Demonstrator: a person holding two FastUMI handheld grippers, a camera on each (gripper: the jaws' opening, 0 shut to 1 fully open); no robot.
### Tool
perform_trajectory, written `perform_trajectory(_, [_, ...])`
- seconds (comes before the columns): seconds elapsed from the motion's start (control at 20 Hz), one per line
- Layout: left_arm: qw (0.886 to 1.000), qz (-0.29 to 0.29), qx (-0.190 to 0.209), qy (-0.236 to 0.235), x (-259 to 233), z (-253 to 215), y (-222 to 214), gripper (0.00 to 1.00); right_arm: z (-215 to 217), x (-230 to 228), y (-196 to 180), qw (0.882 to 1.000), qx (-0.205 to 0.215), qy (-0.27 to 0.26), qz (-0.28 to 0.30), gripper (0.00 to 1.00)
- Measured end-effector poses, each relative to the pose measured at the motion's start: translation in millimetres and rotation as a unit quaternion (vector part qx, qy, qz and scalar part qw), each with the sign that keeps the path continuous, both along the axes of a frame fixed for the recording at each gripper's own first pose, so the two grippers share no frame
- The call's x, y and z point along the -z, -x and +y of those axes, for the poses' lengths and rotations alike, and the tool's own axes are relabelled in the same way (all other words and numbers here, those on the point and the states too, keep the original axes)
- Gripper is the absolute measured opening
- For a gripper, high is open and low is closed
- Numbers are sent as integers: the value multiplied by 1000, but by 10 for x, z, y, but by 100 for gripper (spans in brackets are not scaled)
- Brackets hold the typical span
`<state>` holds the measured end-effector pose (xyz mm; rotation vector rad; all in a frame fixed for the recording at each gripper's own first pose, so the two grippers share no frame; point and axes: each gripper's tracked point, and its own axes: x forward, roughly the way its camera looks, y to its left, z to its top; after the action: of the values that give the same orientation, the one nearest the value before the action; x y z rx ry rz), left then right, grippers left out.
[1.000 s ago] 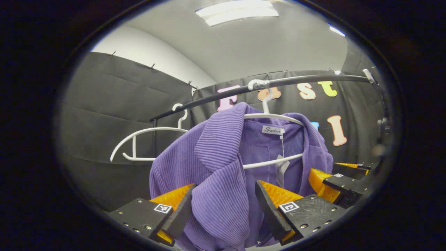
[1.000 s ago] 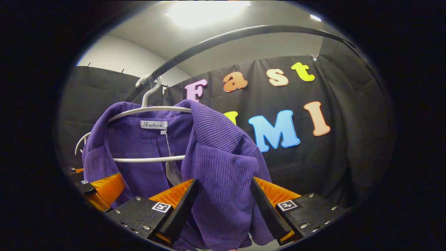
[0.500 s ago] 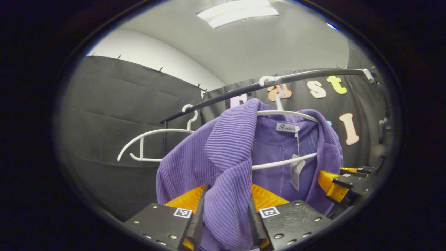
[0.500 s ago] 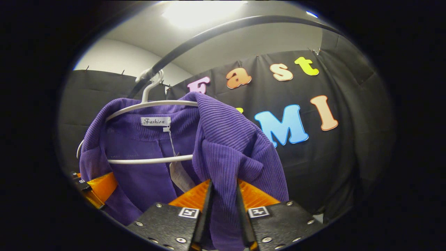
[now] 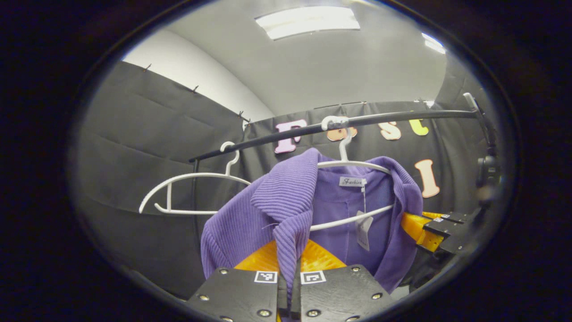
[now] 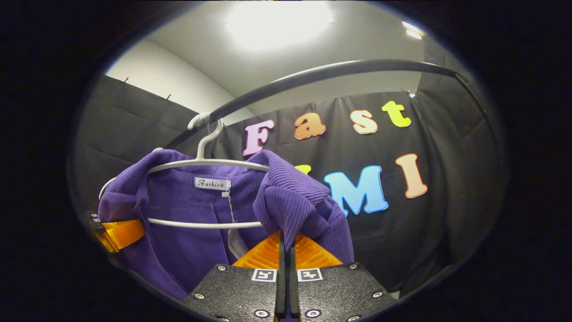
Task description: Grasp the clothes on the hanger with both hands and then place them into the laundry hamper below.
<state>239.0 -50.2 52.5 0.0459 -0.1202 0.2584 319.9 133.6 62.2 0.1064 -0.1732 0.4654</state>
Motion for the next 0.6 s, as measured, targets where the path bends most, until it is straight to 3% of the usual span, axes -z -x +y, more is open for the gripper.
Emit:
perform_trajectory(0.55, [997, -50, -41, -36, -753, 499, 389, 8, -373, -946, -164, 991, 56, -17, -117, 2])
perform_trajectory(0.6, [997, -50, -44, -38, -790, 536, 392, 4, -395, -995, -202, 991, 58, -17, -122, 2])
